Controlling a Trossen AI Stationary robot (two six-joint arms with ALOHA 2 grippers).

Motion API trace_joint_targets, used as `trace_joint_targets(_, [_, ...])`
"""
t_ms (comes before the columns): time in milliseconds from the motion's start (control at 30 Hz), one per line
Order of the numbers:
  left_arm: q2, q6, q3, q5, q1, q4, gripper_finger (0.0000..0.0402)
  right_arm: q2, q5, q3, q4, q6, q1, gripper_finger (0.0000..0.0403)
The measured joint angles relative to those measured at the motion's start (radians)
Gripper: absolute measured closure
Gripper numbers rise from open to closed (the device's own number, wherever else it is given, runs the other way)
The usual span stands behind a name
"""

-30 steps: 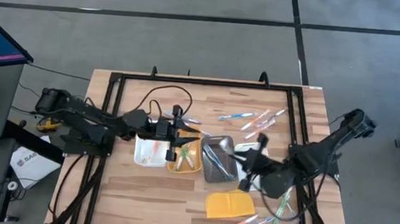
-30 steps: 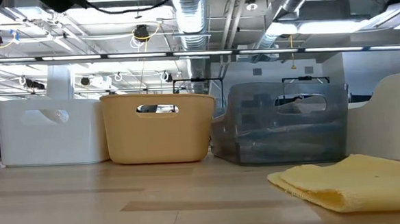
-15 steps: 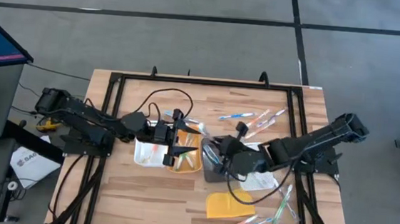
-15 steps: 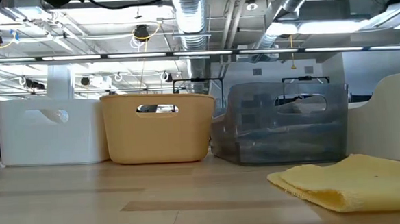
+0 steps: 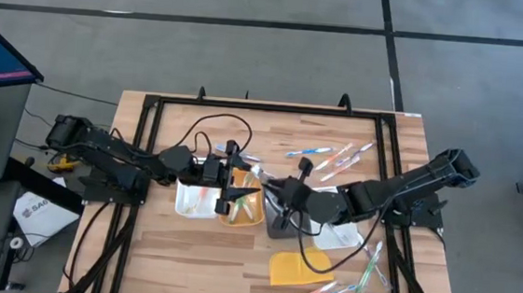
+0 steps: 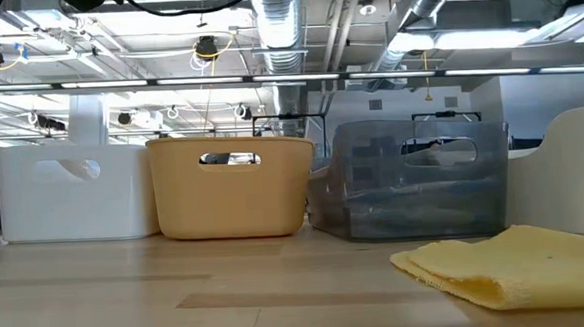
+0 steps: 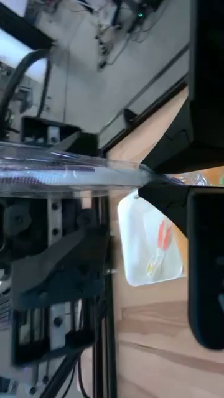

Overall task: Pick & Place Toothbrushes
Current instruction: Put the purple toothbrush into the right white bin

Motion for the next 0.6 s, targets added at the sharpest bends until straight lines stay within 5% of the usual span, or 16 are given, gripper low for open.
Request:
trace_joint_targets(367, [0.000, -0.025, 0.000, 0.000, 0.000, -0.003, 0.0214, 0.001, -0.083, 0.000, 0.008, -0.009, -0.033, 0.0391])
trace_joint_targets(600, [0.000, -0.030, 0.000, -0.044, 0.000, -0.003, 0.0269, 0.001, -0.083, 0.000, 0.009, -0.026, -0.033, 0.0384])
